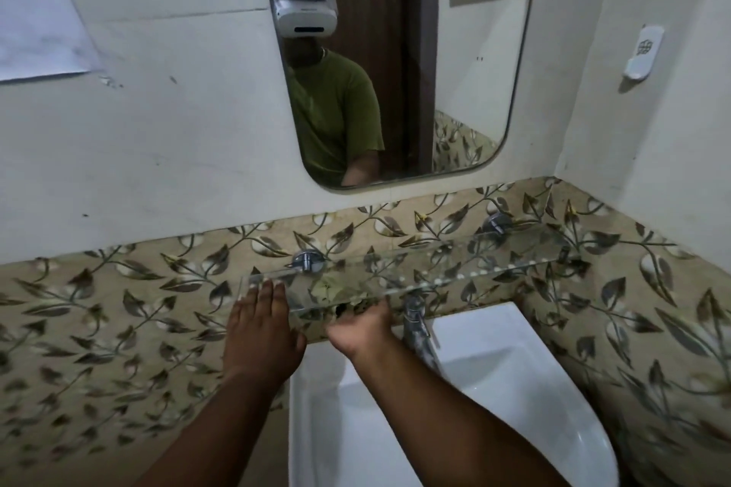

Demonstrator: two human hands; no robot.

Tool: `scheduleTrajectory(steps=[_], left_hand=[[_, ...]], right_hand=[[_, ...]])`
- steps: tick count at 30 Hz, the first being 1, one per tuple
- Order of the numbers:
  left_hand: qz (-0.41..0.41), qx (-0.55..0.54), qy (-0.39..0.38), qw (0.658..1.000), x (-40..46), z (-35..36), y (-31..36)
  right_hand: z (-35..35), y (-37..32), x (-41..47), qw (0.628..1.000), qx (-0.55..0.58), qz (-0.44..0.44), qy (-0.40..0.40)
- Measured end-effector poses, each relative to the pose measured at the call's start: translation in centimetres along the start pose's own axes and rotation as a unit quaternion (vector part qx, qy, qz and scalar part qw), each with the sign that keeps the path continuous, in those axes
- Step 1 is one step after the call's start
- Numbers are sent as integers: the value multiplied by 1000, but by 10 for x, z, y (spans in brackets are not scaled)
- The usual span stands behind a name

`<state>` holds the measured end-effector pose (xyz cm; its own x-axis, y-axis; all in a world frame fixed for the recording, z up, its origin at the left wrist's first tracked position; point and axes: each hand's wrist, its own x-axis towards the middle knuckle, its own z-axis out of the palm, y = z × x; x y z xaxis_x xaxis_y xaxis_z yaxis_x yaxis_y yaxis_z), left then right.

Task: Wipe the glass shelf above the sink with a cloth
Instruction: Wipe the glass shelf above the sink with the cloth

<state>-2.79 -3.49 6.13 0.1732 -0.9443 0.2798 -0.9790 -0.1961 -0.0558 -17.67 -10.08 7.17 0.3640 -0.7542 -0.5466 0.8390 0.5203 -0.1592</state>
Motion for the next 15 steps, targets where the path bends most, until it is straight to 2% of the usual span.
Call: scheduleTrajectory(steps=[3,7,15], left_hand=[[-3,2,-3,1000,-2,-1,-2],[-3,-2,-5,1000,-3,-3,-3],[-1,-7,5,1000,-1,3,-3]], right_hand=[[13,6,-3,998,45,8,-38],[8,5,-4,995,88,27,-31],[6,-26,-11,995,83,14,-52]])
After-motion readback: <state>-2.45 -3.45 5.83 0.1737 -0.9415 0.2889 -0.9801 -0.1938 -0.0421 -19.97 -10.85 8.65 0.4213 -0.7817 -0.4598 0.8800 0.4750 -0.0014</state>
